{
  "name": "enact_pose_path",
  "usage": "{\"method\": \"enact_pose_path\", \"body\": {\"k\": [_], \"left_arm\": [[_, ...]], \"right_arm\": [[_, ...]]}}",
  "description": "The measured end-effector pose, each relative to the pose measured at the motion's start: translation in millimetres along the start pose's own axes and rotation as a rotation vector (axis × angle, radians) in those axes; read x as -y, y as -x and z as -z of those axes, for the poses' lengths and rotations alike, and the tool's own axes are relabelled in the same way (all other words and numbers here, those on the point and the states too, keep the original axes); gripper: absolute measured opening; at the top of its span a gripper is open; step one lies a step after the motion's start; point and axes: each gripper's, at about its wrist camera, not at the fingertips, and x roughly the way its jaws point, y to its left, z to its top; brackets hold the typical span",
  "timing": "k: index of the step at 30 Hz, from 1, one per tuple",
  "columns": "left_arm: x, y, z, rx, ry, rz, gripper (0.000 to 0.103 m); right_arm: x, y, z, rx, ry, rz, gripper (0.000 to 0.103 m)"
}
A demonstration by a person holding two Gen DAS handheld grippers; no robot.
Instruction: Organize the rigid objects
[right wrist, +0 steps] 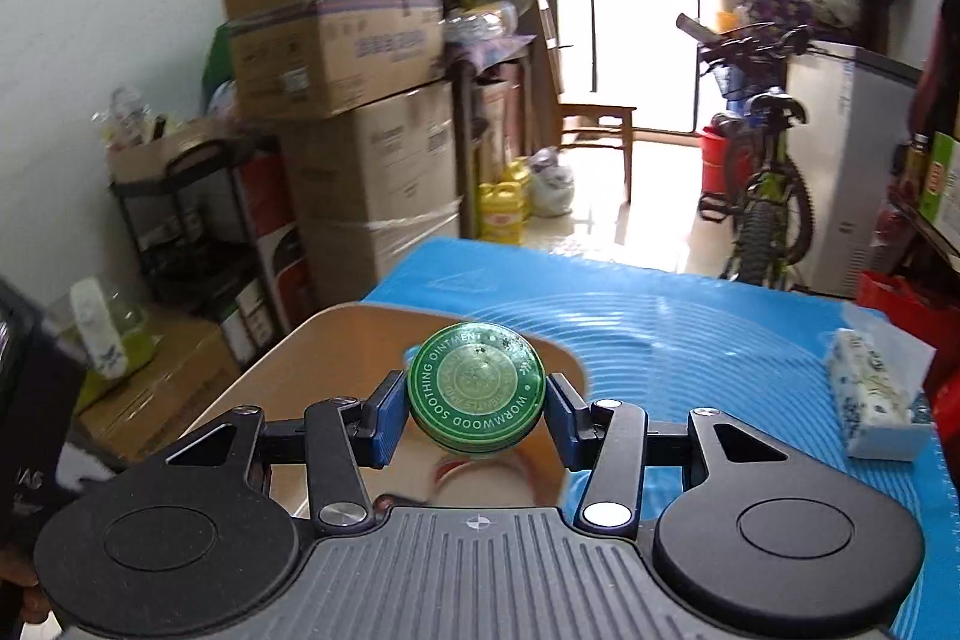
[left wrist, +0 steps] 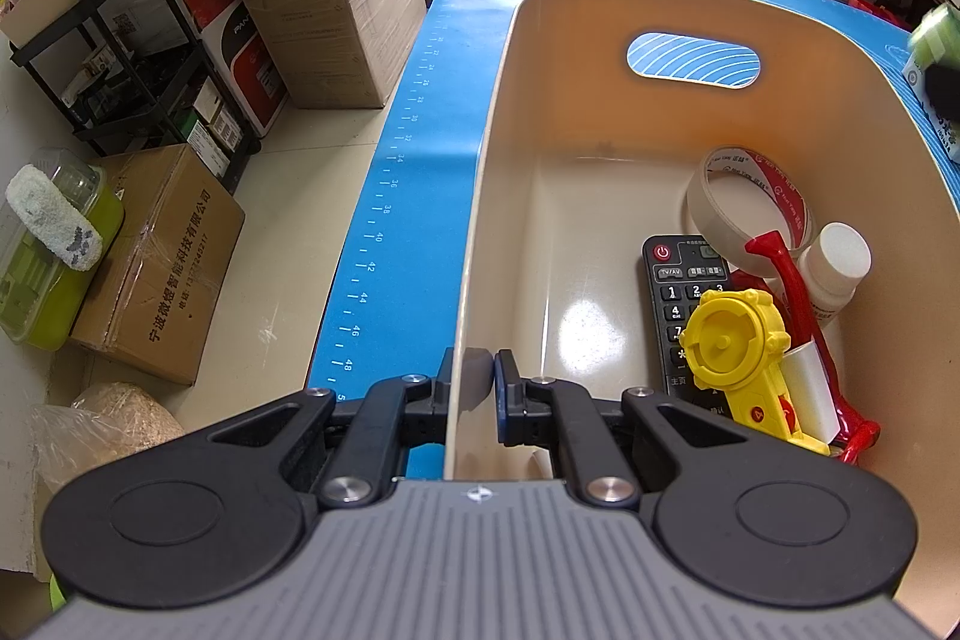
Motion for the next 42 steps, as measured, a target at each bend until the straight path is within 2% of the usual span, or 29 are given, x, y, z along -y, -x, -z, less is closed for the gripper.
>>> {"method": "enact_pose_path", "body": {"k": [9,16,19,23,25,26,27,29,32,42], "left_arm": [[0,0,0,0.0,0.0,0.0,0.012],[0,0,0,0.0,0.002,0.0,0.012],[0,1,-1,0.0,0.008,-0.002,0.013],[1,4,-1,-0.006,0.012,-0.018,0.014],[3,10,-1,-0.003,0.02,-0.027,0.037],[3,15,0,0.011,0.031,-0.027,0.065],[3,23,1,0.036,0.046,-0.024,0.081],[4,40,4,0.09,0.074,-0.017,0.084],[9,63,6,0.13,0.08,-0.005,0.084],[34,132,29,0.227,0.073,-0.004,0.084]], "right_arm": [[-35,-29,28,-0.167,0.093,-0.071,0.054],[-48,-49,46,-0.314,0.119,-0.079,0.054],[-47,-46,43,-0.314,0.101,-0.075,0.058],[-41,-31,38,-0.286,0.044,-0.079,0.072],[-37,-19,36,-0.266,0.022,-0.066,0.077],[-35,-12,36,-0.258,0.012,-0.057,0.081],[-32,-5,36,-0.251,0.001,-0.051,0.084],[-24,11,34,-0.233,-0.024,-0.036,0.089],[-8,39,29,-0.19,-0.059,0.0,0.096],[20,130,32,-0.1,-0.084,0.095,0.099]]}}
